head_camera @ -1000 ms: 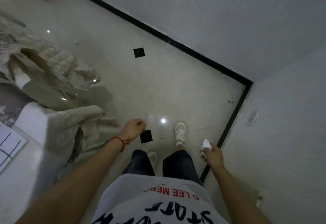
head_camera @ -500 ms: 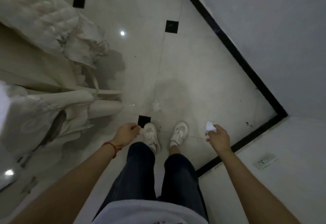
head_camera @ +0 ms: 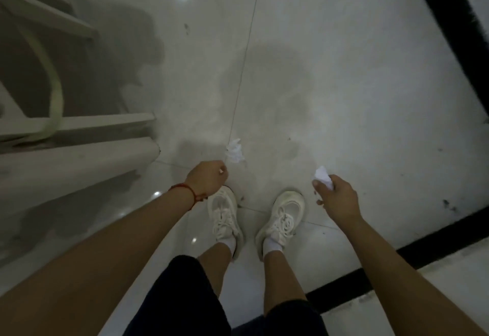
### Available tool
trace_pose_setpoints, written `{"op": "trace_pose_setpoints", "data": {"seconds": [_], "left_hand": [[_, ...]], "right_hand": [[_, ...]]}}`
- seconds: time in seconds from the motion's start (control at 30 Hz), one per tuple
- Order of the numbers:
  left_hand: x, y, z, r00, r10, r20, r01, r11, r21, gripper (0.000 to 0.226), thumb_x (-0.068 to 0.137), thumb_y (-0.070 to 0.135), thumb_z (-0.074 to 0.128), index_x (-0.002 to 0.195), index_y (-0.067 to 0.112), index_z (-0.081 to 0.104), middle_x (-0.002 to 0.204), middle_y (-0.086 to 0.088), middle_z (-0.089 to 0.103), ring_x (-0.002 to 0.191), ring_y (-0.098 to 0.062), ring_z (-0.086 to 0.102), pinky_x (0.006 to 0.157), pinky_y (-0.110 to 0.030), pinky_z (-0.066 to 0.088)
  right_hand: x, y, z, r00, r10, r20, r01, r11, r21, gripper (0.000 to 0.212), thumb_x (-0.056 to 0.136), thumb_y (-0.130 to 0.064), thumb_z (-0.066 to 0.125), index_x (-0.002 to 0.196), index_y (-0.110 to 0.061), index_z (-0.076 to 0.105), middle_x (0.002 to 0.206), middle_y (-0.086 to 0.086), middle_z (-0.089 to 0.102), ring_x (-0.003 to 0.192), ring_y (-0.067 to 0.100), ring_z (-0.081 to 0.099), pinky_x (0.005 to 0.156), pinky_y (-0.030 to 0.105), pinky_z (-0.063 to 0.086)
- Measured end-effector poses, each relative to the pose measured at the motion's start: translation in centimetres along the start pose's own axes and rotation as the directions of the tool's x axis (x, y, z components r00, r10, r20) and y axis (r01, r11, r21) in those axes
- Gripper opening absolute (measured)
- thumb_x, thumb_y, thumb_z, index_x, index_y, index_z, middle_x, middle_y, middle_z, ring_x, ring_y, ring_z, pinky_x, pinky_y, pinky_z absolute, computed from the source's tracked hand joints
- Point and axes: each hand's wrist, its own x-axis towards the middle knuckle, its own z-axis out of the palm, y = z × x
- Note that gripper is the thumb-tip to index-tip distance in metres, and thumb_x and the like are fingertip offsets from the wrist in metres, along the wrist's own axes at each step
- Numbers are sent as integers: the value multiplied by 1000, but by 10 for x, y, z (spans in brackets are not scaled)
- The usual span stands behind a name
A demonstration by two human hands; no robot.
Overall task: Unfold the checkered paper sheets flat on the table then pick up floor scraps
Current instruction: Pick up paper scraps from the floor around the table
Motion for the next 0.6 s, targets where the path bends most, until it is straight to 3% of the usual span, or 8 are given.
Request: {"op": "trace_pose_setpoints", "data": {"seconds": [0.1,0.23,0.43,0.5,0.6], "left_hand": [[58,-15,23,996,82,21,-84,986,144,36,93,21,48,126,5,51,126,-19,53,112,-30,52,91,-34,43],[120,-36,54,990,142,-7,-135,954,267,45,91,21,51,132,6,41,129,-19,44,116,-30,45,89,-37,43],[180,-59,103,984,137,-115,-103,960,260,80,80,32,66,145,17,20,136,-17,33,121,-31,36,94,-41,44],[189,-62,121,971,140,-196,-74,948,309,73,84,23,63,144,14,22,133,-18,36,117,-31,38,90,-36,45],[195,-65,140,941,136,-309,-68,973,221,45,90,6,49,133,7,38,127,-19,43,111,-28,44,84,-28,40]], "right_hand": [[53,9,32,998,-53,34,55,994,-91,33,90,-28,56,89,5,60,88,25,67,82,38,65,82,47,52],[108,20,70,995,-92,24,94,990,-104,36,92,-30,52,88,5,59,81,23,67,78,38,66,78,45,52],[150,44,118,991,-129,21,130,987,-98,38,93,-32,49,86,4,58,78,17,62,74,36,64,72,43,51],[157,54,126,993,-117,18,118,988,-97,37,93,-34,48,87,2,58,77,14,63,68,31,64,63,32,46],[163,72,132,995,-104,-6,103,991,-89,34,93,-33,48,88,-1,61,79,14,65,59,22,62,50,16,43]]}}
